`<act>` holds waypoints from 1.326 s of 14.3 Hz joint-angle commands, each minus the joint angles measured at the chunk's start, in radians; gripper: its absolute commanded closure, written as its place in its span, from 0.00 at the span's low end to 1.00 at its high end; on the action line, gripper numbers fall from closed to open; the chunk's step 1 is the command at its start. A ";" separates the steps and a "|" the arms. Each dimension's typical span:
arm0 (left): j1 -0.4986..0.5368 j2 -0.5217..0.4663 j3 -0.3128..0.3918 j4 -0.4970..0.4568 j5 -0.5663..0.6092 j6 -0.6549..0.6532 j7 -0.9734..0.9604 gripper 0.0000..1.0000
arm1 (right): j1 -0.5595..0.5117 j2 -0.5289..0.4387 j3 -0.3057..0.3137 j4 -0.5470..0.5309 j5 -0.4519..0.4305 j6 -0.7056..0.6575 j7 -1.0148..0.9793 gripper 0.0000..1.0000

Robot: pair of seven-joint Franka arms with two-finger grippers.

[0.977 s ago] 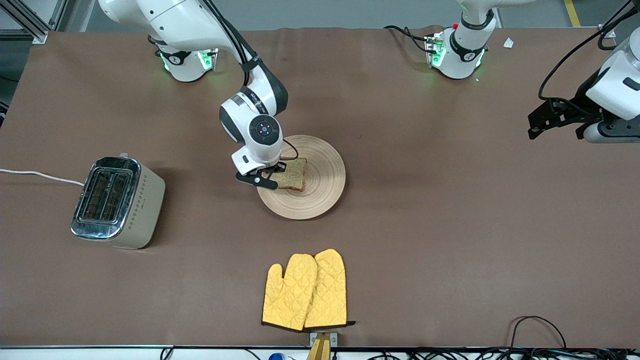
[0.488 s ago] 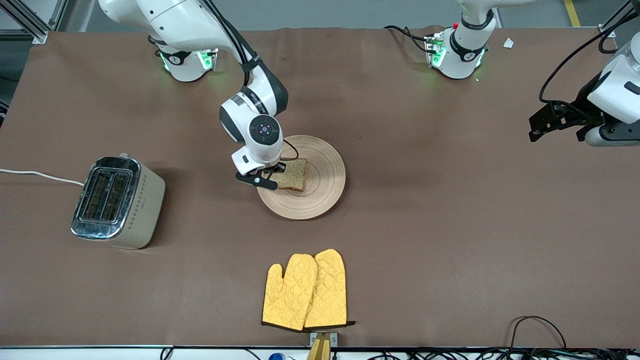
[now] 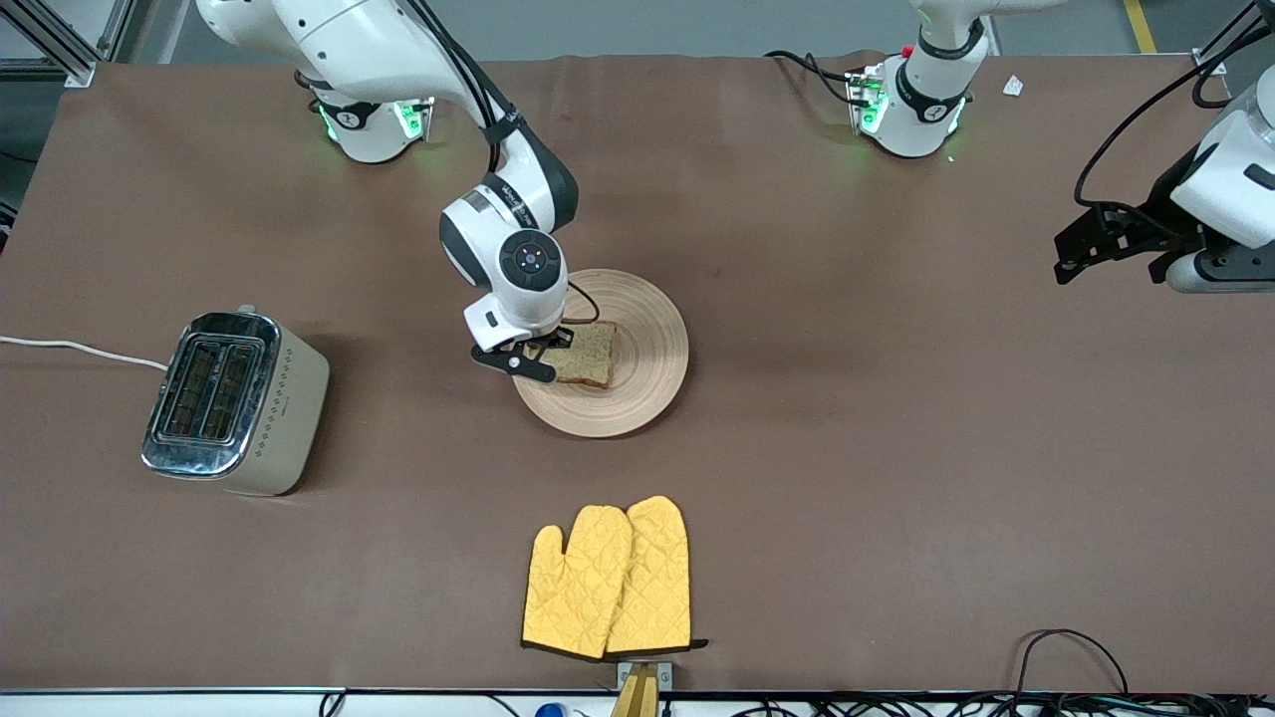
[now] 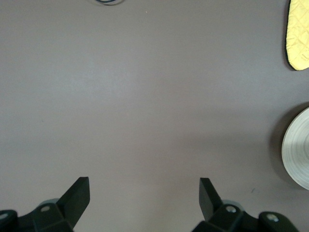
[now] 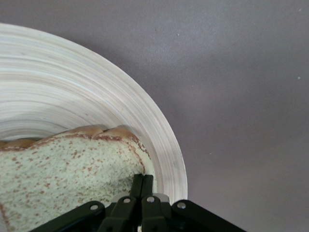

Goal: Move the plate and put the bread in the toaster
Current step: 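Close the right gripper on the bread slice edge, then lift the bread with the right gripper and carry it to the toaster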

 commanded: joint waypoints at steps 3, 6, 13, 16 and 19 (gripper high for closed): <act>0.003 -0.006 -0.002 -0.006 0.002 0.011 -0.002 0.00 | 0.008 0.014 0.000 0.172 0.007 -0.213 0.020 1.00; 0.003 -0.007 0.000 -0.006 0.002 0.011 -0.002 0.00 | 0.008 0.012 0.000 0.270 0.018 -0.337 0.003 1.00; 0.003 -0.007 -0.002 -0.006 0.002 0.009 -0.003 0.00 | -0.019 -0.034 -0.015 0.460 -0.199 -0.751 -0.223 1.00; 0.002 -0.010 -0.002 -0.006 -0.001 0.009 -0.003 0.00 | -0.024 -0.061 -0.023 0.461 -0.347 -0.839 -0.296 1.00; 0.000 -0.010 -0.002 -0.006 -0.001 0.008 -0.003 0.00 | -0.034 -0.057 -0.040 0.450 -0.551 -0.911 -0.370 1.00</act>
